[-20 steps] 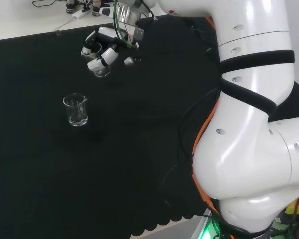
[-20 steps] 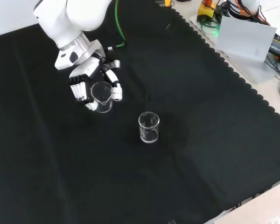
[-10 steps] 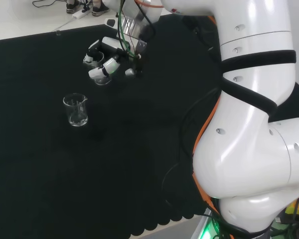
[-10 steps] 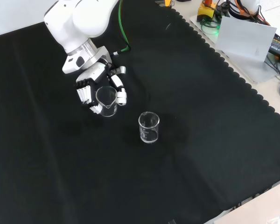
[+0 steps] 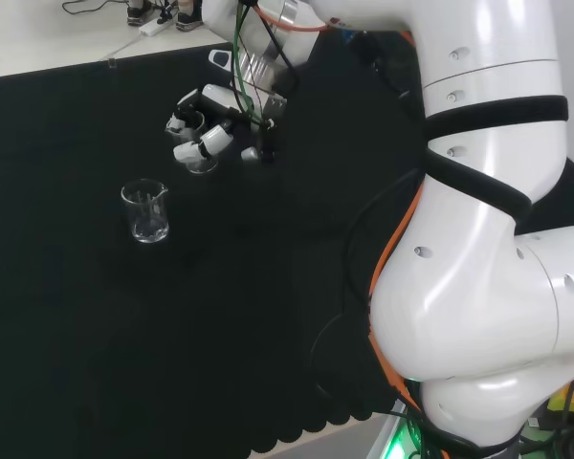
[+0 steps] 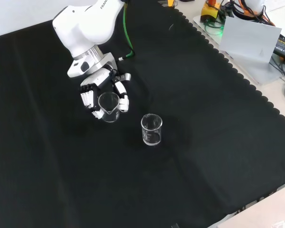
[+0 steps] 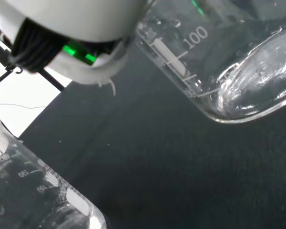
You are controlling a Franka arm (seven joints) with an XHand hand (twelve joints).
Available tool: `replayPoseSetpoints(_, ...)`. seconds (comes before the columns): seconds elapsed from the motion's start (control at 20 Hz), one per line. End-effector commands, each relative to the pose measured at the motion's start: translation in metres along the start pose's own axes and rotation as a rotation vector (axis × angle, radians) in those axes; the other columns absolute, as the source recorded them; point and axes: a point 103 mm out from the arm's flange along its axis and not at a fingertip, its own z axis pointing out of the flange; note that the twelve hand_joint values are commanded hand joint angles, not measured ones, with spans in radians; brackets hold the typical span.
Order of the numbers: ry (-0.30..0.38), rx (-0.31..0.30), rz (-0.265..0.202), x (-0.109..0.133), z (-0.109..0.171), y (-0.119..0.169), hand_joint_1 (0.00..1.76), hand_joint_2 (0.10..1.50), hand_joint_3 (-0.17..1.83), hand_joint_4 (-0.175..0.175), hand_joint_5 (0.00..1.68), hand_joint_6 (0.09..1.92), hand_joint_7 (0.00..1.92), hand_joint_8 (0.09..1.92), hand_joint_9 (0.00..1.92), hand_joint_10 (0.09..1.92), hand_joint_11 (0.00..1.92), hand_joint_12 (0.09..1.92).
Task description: Place the beaker back on the table.
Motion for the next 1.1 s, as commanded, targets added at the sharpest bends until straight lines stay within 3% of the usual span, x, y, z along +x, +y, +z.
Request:
replayPoseSetpoints(0.05,0.004,0.007,0.025,-0.01,0.014,-0.003,1.32,0.56,0.84,-0.175,1.24,0.78,1.31,0.74,1.5,0.71,1.22,0.78)
replayPoseSetpoints(0.7,0.007,0.007,0.044,-0.018,0.024,-0.007,1.32,0.56,0.82,-0.175,1.27,0.73,1.33,0.68,1.51,0.66,1.24,0.77)
replayPoseSetpoints(0.85,0.012,0.003,0.047,-0.02,0.024,-0.009,1.41,0.57,0.77,-0.175,1.26,0.72,1.27,0.78,1.41,0.55,1.23,0.76)
replayPoseSetpoints(1.1,0.015,-0.003,0.055,-0.022,0.023,-0.01,1.43,0.57,0.76,-0.175,1.25,0.72,1.25,0.81,1.39,0.53,1.23,0.76)
